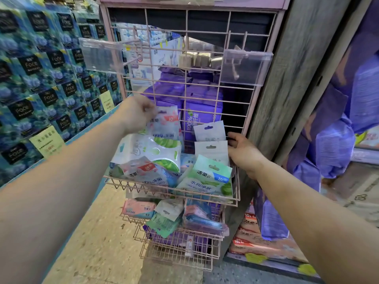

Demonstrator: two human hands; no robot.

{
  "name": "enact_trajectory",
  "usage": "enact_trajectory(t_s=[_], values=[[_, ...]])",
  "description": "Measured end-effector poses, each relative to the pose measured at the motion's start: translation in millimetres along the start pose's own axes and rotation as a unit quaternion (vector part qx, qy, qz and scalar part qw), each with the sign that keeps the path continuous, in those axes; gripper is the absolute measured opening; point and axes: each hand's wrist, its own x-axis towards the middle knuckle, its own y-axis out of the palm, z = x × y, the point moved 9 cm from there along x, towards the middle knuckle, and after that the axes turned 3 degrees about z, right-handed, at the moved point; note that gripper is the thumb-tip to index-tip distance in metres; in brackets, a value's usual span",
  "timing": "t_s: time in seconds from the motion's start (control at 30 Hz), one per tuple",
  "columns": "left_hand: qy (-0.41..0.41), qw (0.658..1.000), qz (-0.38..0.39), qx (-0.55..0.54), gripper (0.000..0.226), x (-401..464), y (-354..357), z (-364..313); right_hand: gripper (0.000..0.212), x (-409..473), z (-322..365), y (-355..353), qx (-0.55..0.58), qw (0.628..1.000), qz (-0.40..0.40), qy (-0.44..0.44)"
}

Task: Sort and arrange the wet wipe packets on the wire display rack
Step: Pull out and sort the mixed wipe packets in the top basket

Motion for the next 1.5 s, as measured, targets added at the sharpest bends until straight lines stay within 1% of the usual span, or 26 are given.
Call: enact_trajectory(t_s=[0.1, 0.13, 0.17, 0.2, 0.23, 0.27, 0.3, 0.33, 0.4, 0.47, 0.53, 0.6, 0.67, 0.73, 0.8, 0.9, 1.0, 1.07, 1.13, 1.17, 1.2, 1.27, 1.3, 1.37, 1.43, 1.5], values=[[-0.036, 0.985, 0.089, 0.145, 0.027, -1.9, 26.5, 24.0, 0.066, 2.4, -1.2, 4.3, 0.022, 1.0, -0.004, 0.019], [-0.042, 0.976, 0.091, 0.196, 0.032, -0.6, 28.4, 28.2, 0.064, 2.0, -0.9, 3.9, 0.02, 1.0, -0.008, 0.021], [-0.038, 0.97, 0.061, 0.232, 0.037, 0.1, 25.3, 26.0, 0.063, 1.5, -0.7, 3.5, 0.016, 1.0, -0.01, 0.021], [-0.023, 0.968, 0.006, 0.248, 0.039, -3.4, 19.3, 14.7, 0.062, 1.1, -1.0, 3.7, 0.012, 1.0, -0.009, 0.021], [0.008, 0.968, -0.05, 0.245, 0.04, -12.1, 15.2, -3.7, 0.061, 0.0, -0.9, 3.7, 0.01, 1.0, -0.007, 0.02], [0.058, 0.97, -0.078, 0.222, 0.041, -23.9, 18.1, -26.2, 0.06, -0.1, -1.6, 3.4, 0.012, 1.0, -0.009, 0.018], [0.106, 0.974, -0.056, 0.191, 0.042, -34.3, 30.3, -45.1, 0.056, 0.2, -2.5, 2.3, 0.013, 1.0, -0.014, 0.017], [0.135, 0.978, 0.003, 0.159, 0.042, -42.9, 48.6, -59.8, 0.05, 0.9, -3.4, 1.2, 0.012, 1.0, -0.021, 0.016], [0.134, 0.969, 0.149, 0.145, 0.042, -50.9, 90.5, -71.0, 0.041, 1.6, -2.8, 1.0, -0.001, 1.0, -0.023, 0.009], [0.121, 0.958, 0.22, 0.14, 0.033, -47.5, 114.4, -74.2, 0.038, 1.2, -1.9, 7.5, -0.007, 1.0, 0.014, 0.008], [0.122, 0.956, 0.246, 0.103, 0.026, -44.7, 125.3, -77.3, 0.042, -1.0, -2.7, 16.7, 0.003, 0.997, 0.07, 0.018], [0.129, 0.949, 0.261, 0.117, 0.022, -44.6, 134.2, -77.2, 0.044, -3.2, -2.3, 21.4, -0.004, 0.994, 0.108, 0.03], [0.122, 0.947, 0.273, 0.12, 0.016, -47.0, 137.4, -75.0, 0.043, -4.6, -1.5, 24.5, -0.012, 0.991, 0.128, 0.041], [0.117, 0.948, 0.278, 0.105, 0.019, -49.9, 126.8, -75.9, 0.042, -4.7, -1.2, 27.4, -0.017, 0.99, 0.133, 0.05], [0.106, 0.955, 0.265, 0.076, 0.026, -48.0, 102.2, -72.4, 0.037, -3.4, -1.6, 29.6, -0.024, 0.99, 0.132, 0.054], [0.078, 0.97, 0.228, 0.034, 0.028, -38.8, 65.4, -57.8, 0.028, -2.2, -0.9, 31.9, -0.037, 0.989, 0.131, 0.053], [0.093, 0.954, 0.268, 0.099, 0.035, -45.3, 89.4, -58.2, 0.022, -2.4, -2.0, 33.5, -0.034, 0.989, 0.129, 0.06], [0.121, 0.943, 0.278, 0.133, 0.023, -49.8, 116.2, -67.8, 0.023, -4.1, -2.8, 35.2, -0.026, 0.988, 0.139, 0.06], [0.131, 0.949, 0.256, 0.13, 0.009, -48.5, 124.0, -75.3, 0.021, -6.5, -2.5, 34.8, 0.006, 0.989, 0.134, 0.067], [0.125, 0.957, 0.238, 0.106, 0.014, -46.1, 118.6, -77.1, 0.02, -6.8, -3.7, 33.2, 0.056, 0.987, 0.126, 0.08], [0.113, 0.968, 0.215, 0.068, 0.017, -41.3, 108.6, -77.0, 0.026, -7.3, -4.0, 30.5, 0.122, 0.982, 0.111, 0.095], [0.082, 0.986, 0.143, -0.024, 0.023, -28.9, 78.6, -71.5, 0.048, -5.1, -8.2, 23.2, 0.196, 0.969, 0.085, 0.123], [0.066, 0.99, 0.11, -0.056, 0.022, -23.3, 62.0, -66.5, 0.053, -3.5, -9.6, 21.3, 0.199, 0.969, 0.084, 0.123], [0.024, 0.988, 0.077, -0.131, 0.021, -15.4, 36.7, -51.4, 0.052, -4.9, -10.2, 24.5, 0.19, 0.968, 0.106, 0.126], [-0.027, 0.977, 0.055, -0.204, 0.021, -11.1, 21.0, -30.3, 0.049, -5.8, -9.0, 29.5, 0.173, 0.969, 0.122, 0.128], [-0.067, 0.961, 0.021, -0.266, 0.016, -12.1, 11.4, -8.9, 0.041, -6.3, -1.4, 30.2, 0.142, 0.977, 0.114, 0.109]])
